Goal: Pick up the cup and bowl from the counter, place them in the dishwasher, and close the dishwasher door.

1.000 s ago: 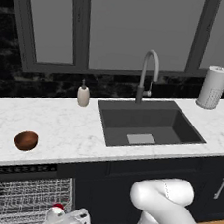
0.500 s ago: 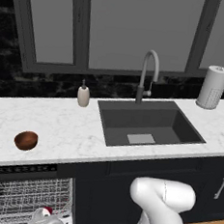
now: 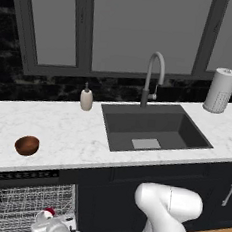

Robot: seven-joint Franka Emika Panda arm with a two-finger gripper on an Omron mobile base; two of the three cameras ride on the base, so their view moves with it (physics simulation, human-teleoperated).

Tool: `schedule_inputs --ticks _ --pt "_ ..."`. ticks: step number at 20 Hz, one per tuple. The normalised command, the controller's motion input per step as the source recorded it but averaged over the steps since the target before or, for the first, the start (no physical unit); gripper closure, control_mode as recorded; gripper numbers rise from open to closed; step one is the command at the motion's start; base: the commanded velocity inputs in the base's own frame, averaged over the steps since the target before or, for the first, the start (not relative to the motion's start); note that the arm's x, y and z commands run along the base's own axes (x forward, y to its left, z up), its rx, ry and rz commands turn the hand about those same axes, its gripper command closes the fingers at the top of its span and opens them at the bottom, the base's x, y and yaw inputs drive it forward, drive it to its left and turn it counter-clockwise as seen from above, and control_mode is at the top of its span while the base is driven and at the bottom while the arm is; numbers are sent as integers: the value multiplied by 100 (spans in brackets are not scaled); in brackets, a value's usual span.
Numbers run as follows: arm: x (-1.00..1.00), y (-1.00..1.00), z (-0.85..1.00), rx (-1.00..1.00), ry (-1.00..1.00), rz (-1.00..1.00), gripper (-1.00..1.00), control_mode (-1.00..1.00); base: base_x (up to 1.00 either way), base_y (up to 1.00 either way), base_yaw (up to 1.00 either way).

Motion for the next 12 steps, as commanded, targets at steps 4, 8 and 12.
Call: schedule_inputs --ticks 4,8,12 --pt "-28 0 47 -1 -13 0 100 -100 0 0 0" --pt "-3 0 41 -1 -26 0 100 -100 0 0 0" --pt "35 0 -1 -3 -15 0 100 -100 0 0 0"
